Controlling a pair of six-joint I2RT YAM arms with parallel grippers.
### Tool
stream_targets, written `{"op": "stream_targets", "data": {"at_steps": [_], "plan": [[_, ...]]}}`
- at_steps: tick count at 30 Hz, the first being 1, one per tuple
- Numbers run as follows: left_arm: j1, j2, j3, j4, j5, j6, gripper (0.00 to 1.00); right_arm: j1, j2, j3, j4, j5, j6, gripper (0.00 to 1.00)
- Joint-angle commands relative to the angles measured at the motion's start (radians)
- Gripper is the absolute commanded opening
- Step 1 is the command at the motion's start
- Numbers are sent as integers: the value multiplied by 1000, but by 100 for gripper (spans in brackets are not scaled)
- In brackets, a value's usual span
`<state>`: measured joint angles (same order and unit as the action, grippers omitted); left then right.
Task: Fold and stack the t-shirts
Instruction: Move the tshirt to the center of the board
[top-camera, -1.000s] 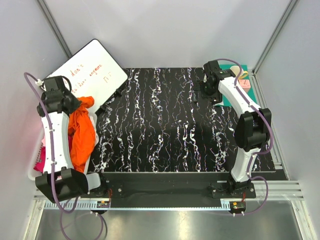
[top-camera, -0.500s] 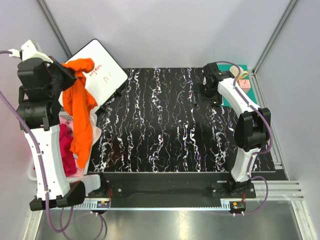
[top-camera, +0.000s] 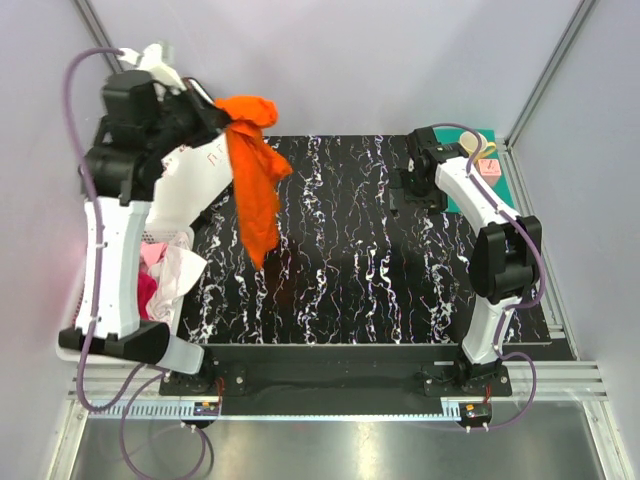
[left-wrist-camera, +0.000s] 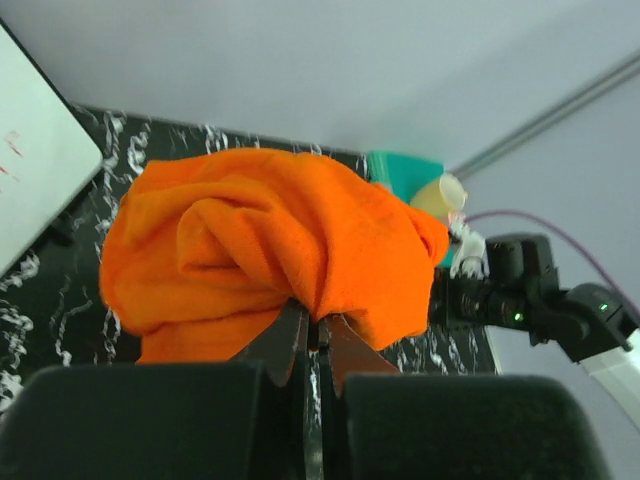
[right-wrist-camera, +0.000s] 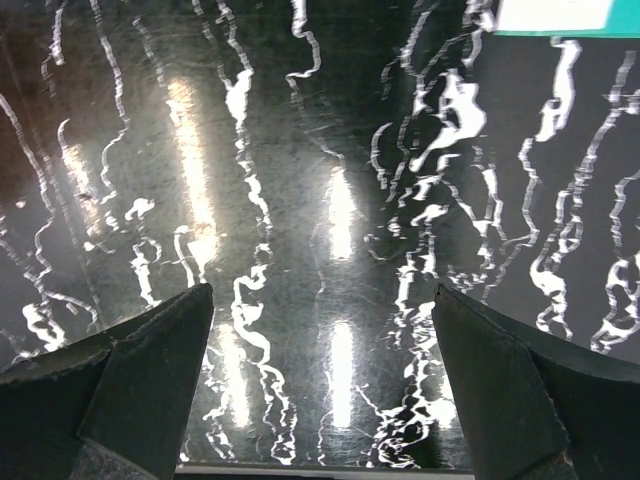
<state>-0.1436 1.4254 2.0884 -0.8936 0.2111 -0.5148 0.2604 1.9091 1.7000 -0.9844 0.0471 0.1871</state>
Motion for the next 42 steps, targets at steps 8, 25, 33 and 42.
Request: {"op": "stream_targets", "data": {"at_steps": [8, 25, 33, 42], "plan": [[-335, 274, 86, 45, 48, 45, 0, -16, -82, 61, 10, 192, 8, 100], [-522, 405, 421, 234, 269, -102, 0, -222, -67, 96, 16, 218, 37, 100], [-374, 84, -310, 280, -42, -103, 0, -224, -97, 37, 36, 191, 32, 100], [-237, 69, -832, 144, -99, -139, 5, -222, -159, -45, 61, 60, 25, 100]]}}
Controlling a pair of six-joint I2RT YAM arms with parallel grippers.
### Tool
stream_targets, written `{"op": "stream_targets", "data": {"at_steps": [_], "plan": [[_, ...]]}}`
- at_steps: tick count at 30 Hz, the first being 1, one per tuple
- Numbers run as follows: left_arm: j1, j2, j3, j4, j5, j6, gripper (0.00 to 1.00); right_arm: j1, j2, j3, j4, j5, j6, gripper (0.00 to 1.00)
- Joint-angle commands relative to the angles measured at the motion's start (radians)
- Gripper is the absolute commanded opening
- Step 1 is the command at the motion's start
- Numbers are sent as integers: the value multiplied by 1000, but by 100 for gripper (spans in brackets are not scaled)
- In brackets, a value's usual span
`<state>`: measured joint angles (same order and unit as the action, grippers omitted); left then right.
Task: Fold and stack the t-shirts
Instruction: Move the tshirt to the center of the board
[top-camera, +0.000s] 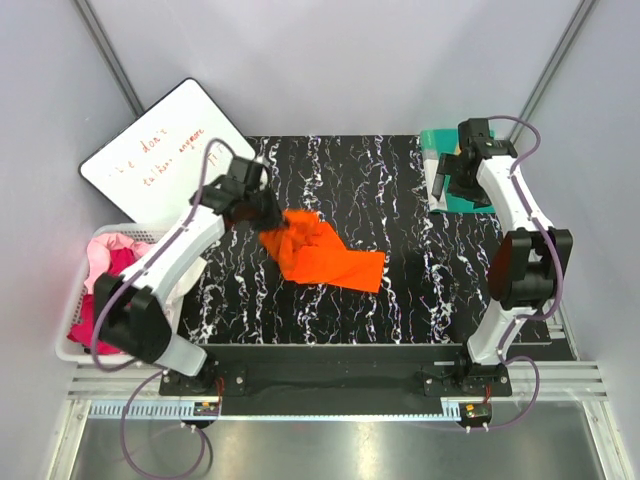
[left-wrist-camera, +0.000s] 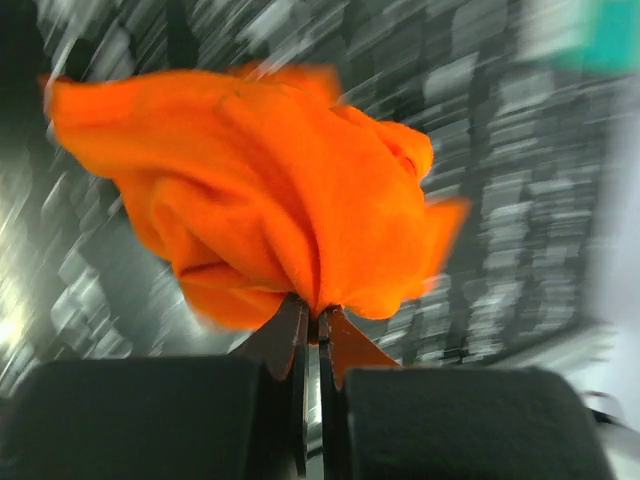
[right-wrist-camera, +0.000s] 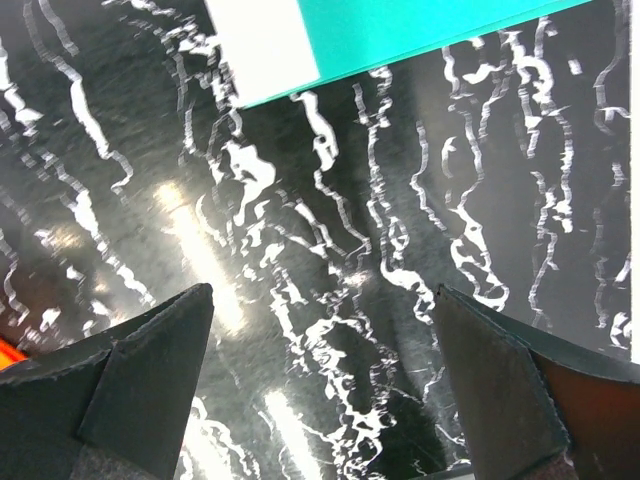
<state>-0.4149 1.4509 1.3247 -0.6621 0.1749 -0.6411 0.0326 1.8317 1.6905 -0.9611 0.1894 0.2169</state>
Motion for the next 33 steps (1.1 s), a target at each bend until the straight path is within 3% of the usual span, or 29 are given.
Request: {"op": "stream_targets", "data": {"at_steps": [1, 9, 15, 24, 25, 26, 27, 28, 29, 33], "plan": [[45, 64, -55, -131, -83, -14, 6, 4, -87, -46, 41, -94, -7, 100], [73, 178, -16, -304, -205, -38, 13, 18, -166, -152, 87, -215, -5, 100], [119, 125, -35, -395, -314, -86, 28, 119, -189, -184, 91, -245, -24, 100], [215, 26, -171, -498, -400, -109, 32, 237, -147, -203, 122, -346, 9, 100], [232, 17, -180, -516, -403, -109, 35, 250, -143, -196, 122, -350, 6, 100], [235, 9, -185, -528, -410, -108, 45, 256, -135, -193, 124, -358, 3, 100], [237, -9, -183, -547, -429, -114, 59, 269, -123, -190, 127, -375, -5, 100], [237, -18, -182, -568, -434, -112, 85, 273, -114, -181, 128, -387, -8, 100], [237, -30, -179, -576, -437, -112, 99, 280, -104, -173, 128, -398, -10, 100], [237, -107, -113, -588, -425, -82, 99, 309, -51, -138, 133, -448, -17, 100]]}}
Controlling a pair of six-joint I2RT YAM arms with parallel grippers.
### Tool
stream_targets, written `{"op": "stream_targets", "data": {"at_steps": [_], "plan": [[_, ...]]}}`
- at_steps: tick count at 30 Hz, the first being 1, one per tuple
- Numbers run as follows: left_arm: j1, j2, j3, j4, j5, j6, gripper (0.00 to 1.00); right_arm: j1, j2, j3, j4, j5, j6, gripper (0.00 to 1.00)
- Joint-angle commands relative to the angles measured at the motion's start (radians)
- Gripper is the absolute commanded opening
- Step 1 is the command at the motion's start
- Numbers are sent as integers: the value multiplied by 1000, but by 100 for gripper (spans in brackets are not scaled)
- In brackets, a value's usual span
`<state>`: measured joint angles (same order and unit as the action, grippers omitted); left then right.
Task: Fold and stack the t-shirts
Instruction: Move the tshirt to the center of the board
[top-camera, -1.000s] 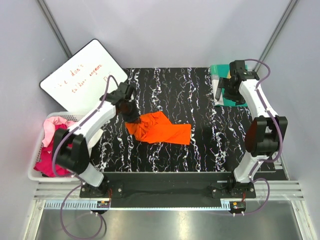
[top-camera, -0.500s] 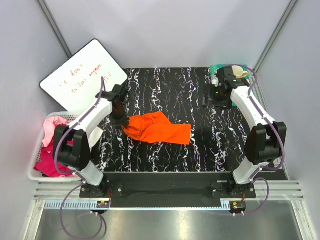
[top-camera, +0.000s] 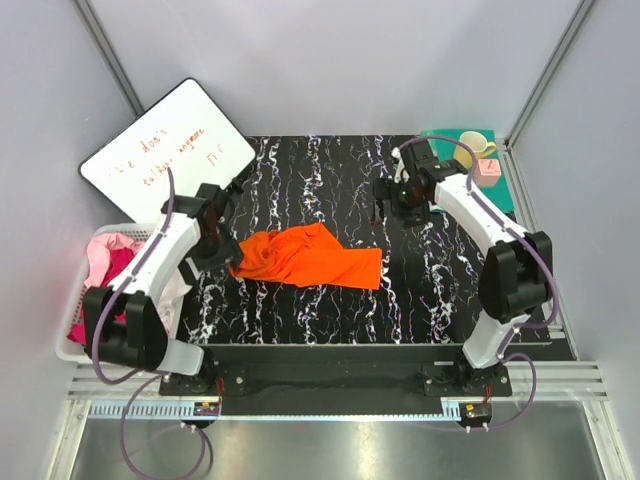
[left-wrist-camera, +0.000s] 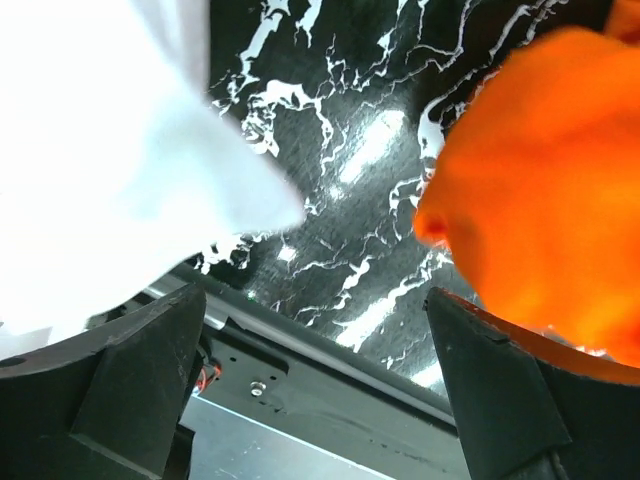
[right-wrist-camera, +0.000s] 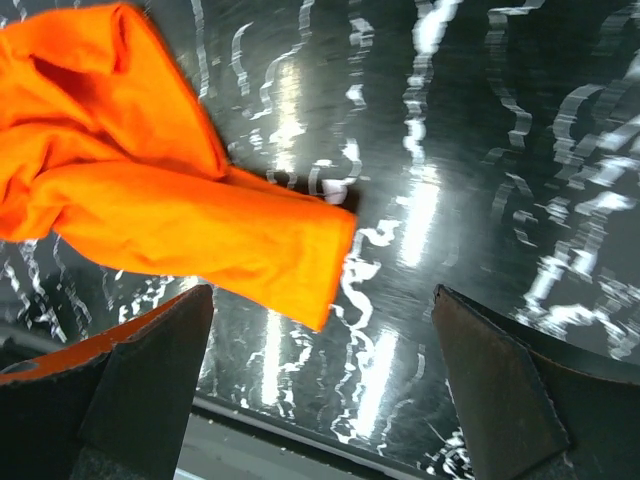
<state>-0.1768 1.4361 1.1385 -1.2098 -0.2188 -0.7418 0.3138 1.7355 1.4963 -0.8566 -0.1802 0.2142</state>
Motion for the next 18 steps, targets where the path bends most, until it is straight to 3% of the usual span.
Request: {"op": "stream_targets", "data": {"at_steps": [1, 6, 11, 18], "plan": [[-3, -104, 95, -46, -33, 22, 99, 40, 55, 74, 31, -84, -15, 100], [-16, -149, 207, -24, 13, 88, 99, 74, 136, 160, 51, -137, -12, 100], [-96, -92, 251, 9, 27, 131, 99, 114, 226, 300, 48, -160, 4, 98], [-177, 24, 202, 59, 30, 170, 91, 174, 404, 438, 25, -254, 74, 77]]}}
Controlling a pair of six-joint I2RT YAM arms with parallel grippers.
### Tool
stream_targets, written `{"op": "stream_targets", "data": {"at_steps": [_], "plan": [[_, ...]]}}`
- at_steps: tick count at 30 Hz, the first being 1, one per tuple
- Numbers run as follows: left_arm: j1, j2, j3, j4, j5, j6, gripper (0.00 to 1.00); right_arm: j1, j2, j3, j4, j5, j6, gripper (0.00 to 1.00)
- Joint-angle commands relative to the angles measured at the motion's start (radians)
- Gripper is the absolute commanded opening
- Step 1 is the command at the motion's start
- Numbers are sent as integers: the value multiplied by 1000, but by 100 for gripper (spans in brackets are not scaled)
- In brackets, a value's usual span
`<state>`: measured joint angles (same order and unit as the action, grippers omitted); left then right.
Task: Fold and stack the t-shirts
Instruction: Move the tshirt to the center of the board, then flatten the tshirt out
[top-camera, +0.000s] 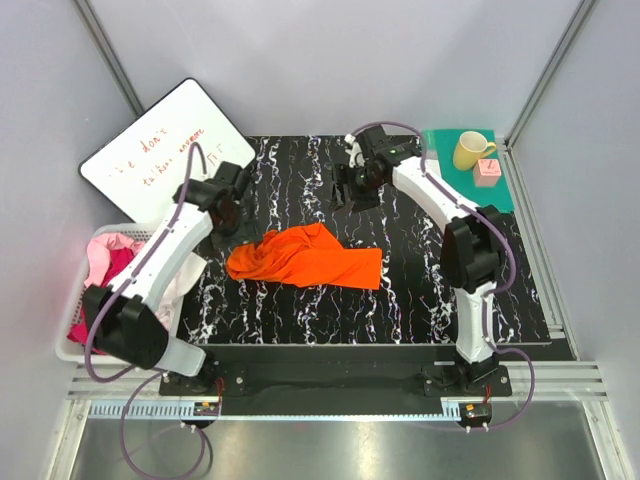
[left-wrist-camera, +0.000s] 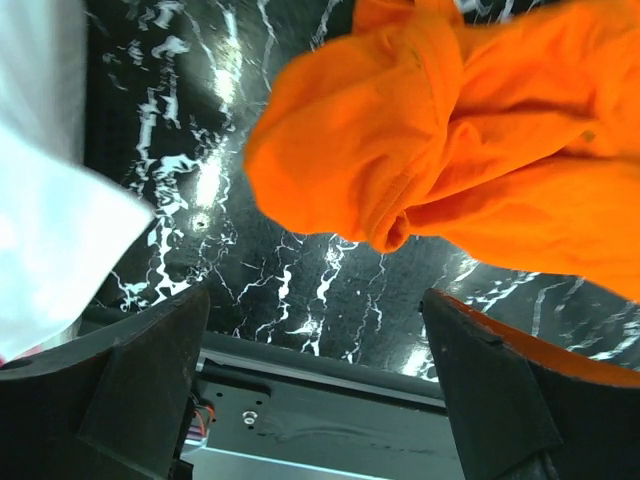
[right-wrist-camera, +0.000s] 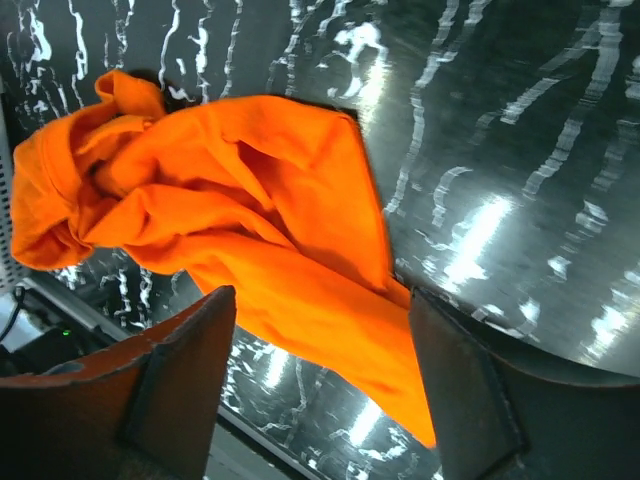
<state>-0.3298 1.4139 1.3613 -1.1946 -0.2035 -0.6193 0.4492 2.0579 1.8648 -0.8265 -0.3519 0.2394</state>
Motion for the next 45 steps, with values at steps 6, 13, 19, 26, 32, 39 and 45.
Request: {"op": "stream_targets", "data": {"at_steps": [6, 13, 19, 26, 32, 39, 45], "plan": [[-35, 140, 22, 72, -31, 104, 77, 92, 197, 174, -8, -150, 110, 61], [-75, 272, 116, 69, -80, 158, 73, 102, 266, 238, -14, -182, 156, 45], [-97, 341, 156, 64, -96, 161, 71, 103, 304, 240, -13, -176, 178, 47], [-97, 401, 150, 55, -116, 151, 58, 105, 375, 250, -14, -179, 179, 48], [-97, 402, 147, 49, -151, 133, 1, 103, 416, 275, -16, -167, 187, 42], [-86, 324, 130, -23, -241, 89, 0, 103, 455, 324, -16, -156, 205, 33], [-38, 229, 36, -43, -260, 75, 0, 103, 507, 399, -16, -170, 232, 13]]}}
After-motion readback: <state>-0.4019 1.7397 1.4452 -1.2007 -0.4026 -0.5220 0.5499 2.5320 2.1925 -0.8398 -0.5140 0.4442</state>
